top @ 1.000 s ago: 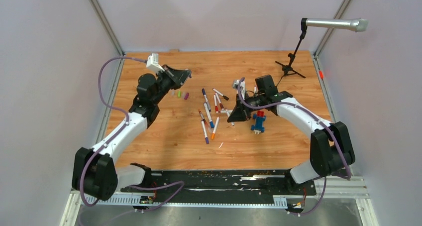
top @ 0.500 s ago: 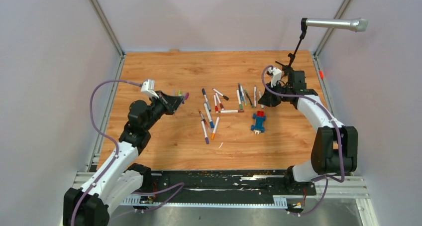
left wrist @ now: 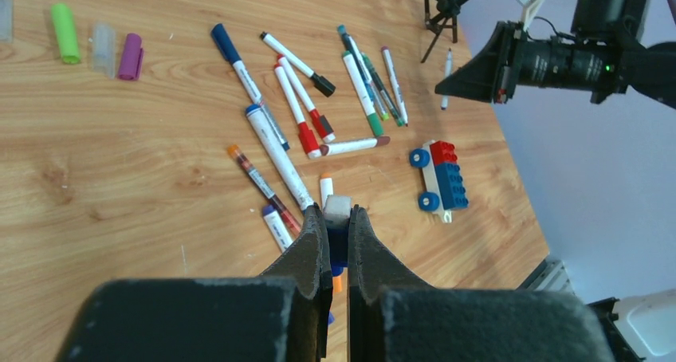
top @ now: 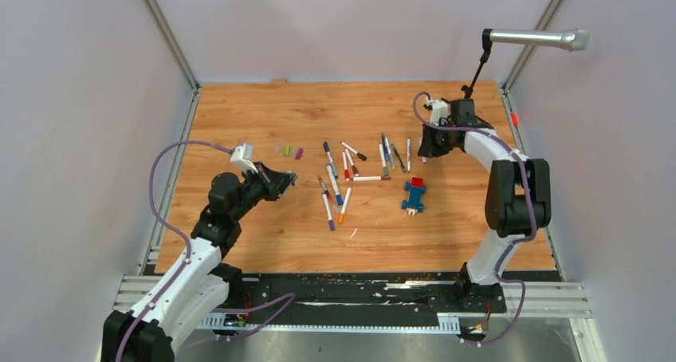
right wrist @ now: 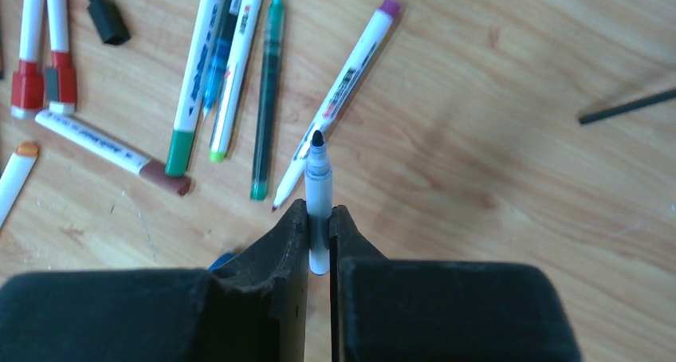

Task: Open the pen caps
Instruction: Place the pen at the center of the board.

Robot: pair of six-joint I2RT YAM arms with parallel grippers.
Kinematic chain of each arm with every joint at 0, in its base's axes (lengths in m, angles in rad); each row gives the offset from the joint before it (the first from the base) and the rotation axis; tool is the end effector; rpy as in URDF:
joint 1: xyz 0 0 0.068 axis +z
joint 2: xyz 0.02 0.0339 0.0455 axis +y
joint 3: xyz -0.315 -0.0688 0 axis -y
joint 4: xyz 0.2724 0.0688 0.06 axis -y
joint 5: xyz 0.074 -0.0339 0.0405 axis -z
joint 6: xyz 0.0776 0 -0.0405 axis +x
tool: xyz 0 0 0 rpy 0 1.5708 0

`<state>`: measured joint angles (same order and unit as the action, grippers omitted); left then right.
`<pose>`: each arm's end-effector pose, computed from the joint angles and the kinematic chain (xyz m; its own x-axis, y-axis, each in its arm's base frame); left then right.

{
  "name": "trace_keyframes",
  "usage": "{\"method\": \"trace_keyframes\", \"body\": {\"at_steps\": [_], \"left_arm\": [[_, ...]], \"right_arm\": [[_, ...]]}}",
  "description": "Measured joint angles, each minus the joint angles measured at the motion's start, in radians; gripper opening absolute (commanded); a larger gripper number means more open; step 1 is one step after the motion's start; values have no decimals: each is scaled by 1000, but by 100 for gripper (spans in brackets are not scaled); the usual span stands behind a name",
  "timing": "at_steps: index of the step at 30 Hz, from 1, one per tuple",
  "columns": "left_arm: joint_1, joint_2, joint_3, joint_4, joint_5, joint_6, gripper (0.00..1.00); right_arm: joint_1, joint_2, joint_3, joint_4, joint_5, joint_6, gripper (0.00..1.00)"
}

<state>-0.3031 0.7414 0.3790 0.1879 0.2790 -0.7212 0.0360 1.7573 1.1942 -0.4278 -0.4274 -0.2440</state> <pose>0.1940 -0.0831 0.2600 -0.4848 -0.5134 -0.7080 0.3005 0.6625 -0.6862 0.4186 0.0473 0.2074 -0.7485 -0.2470 -0.6155 -0.4540 0.8673 0.2041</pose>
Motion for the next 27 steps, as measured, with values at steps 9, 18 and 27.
{"method": "trace_keyframes", "body": {"at_steps": [9, 18, 27], "left_arm": [[0, 0, -8, -14, 1, 5, 0], [0, 17, -19, -13, 6, 5, 0], [0, 50, -19, -13, 29, 2, 0]], "right_arm": [[0, 230, 207, -71, -1, 27, 19], [0, 272, 215, -116, -14, 38, 29], [0, 239, 196, -114, -38, 37, 35]]}}
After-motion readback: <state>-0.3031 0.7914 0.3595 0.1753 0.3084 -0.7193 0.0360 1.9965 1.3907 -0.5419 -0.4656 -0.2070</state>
